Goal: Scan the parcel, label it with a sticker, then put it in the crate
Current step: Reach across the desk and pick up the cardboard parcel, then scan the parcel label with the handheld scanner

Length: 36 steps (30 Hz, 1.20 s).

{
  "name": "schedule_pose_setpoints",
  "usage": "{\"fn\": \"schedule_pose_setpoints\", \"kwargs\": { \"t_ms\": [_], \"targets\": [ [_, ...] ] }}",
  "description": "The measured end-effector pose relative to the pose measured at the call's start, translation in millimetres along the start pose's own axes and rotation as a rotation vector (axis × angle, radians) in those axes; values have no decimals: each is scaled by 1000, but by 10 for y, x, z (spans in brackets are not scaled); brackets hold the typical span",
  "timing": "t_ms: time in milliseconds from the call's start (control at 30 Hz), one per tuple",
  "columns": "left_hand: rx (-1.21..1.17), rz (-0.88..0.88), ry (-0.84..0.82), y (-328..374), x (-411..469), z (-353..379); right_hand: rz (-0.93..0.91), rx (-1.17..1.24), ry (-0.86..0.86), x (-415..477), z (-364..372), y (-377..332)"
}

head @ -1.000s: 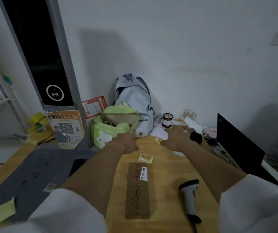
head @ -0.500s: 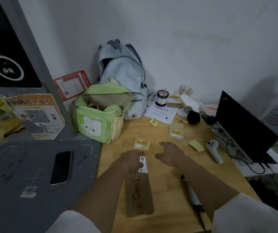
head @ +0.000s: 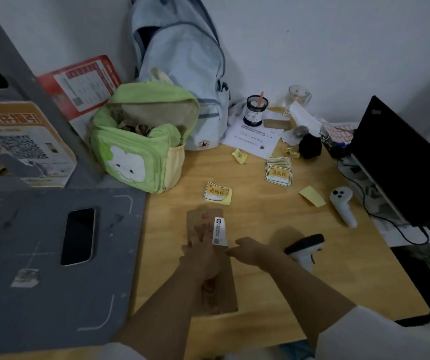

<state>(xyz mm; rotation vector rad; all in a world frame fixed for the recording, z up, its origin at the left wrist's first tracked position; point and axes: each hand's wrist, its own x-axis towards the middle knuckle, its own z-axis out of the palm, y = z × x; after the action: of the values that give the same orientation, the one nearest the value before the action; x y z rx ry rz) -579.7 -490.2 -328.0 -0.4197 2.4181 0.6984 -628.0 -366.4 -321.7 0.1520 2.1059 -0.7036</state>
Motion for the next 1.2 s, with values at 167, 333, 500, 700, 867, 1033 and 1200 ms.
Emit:
{"fn": "schedule_pose_setpoints", "kwargs": {
  "t_ms": [167, 333, 500, 700, 867, 1033, 1200],
  "targets": [
    [-32, -11, 4, -53, 73, 229, 113, 454, -181, 18, 158, 10],
    [-96, -84, 78, -97, 106, 333, 75, 516, -187, -64, 194, -86],
    [-268, -97, 150, -155, 106, 351, -43, 553, -134, -229, 155, -172],
    [-873, -35, 100, -240, -7, 196, -107, 704, 117, -298, 154, -103],
    [-1187, -56, -33, -389, -97, 116, -147, 482, 471, -317, 97, 219],
    [-1246, -85, -57, -478, -138, 93, 139, 89, 1018, -328, -149, 813],
    [-1188, -98, -61, -508, -172, 113, 422, 128, 877, -222, -210, 1265]
  ]
}}
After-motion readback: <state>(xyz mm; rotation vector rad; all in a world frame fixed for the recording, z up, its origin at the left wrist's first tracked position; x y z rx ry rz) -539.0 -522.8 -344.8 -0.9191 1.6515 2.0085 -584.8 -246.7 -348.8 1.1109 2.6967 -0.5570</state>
